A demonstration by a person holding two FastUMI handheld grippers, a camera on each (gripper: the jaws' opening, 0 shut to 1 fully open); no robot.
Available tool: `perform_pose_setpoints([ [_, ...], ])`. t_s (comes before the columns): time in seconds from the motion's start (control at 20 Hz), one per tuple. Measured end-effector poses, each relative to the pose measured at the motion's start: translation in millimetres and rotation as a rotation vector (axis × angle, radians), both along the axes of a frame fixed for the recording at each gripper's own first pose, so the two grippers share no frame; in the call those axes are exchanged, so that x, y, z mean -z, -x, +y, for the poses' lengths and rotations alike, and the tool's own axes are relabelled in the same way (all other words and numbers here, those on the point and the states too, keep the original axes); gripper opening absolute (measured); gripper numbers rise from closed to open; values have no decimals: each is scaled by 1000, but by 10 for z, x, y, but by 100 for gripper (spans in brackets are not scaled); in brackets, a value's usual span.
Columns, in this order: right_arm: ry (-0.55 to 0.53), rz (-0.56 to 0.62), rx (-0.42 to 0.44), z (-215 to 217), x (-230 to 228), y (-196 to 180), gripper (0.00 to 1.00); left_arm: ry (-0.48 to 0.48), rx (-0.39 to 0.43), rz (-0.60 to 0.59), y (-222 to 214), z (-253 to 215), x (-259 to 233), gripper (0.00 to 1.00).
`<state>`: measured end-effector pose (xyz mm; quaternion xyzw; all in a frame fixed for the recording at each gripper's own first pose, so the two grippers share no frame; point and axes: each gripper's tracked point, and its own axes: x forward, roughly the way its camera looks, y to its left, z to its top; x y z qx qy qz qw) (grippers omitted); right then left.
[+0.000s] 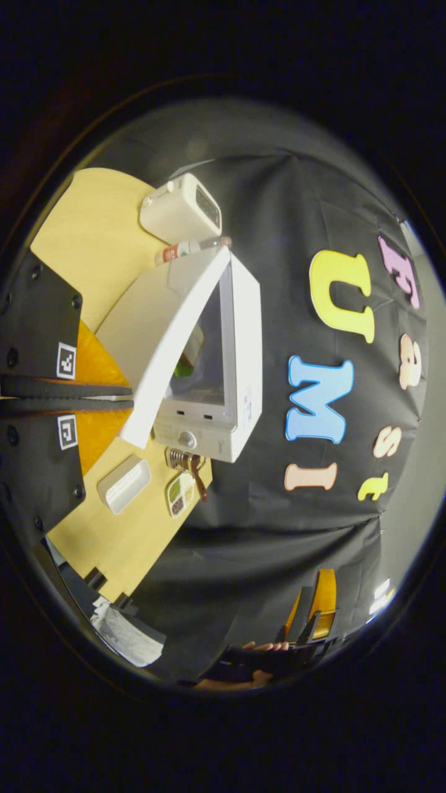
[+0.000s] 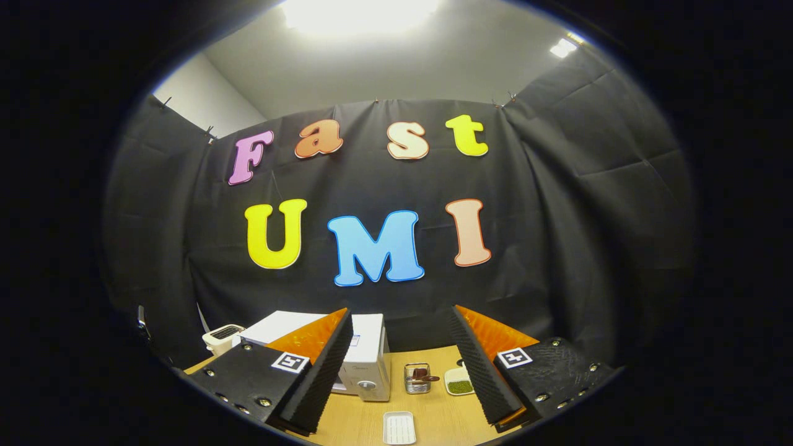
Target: Open the microwave oven with the left hand, put the food in, and close the microwave oven.
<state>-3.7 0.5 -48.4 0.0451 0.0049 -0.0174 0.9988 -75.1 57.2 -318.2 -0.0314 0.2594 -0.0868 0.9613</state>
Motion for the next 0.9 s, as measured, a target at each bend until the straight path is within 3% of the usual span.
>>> perform_pose_setpoints([
  [0.4,-22,-5,55,-240,3,4,95,5,72,20,-590,-328,84,7],
  [0.9,14,-19,121,-459,-12,18,94,11,72,43,-1230,-536,183,7],
])
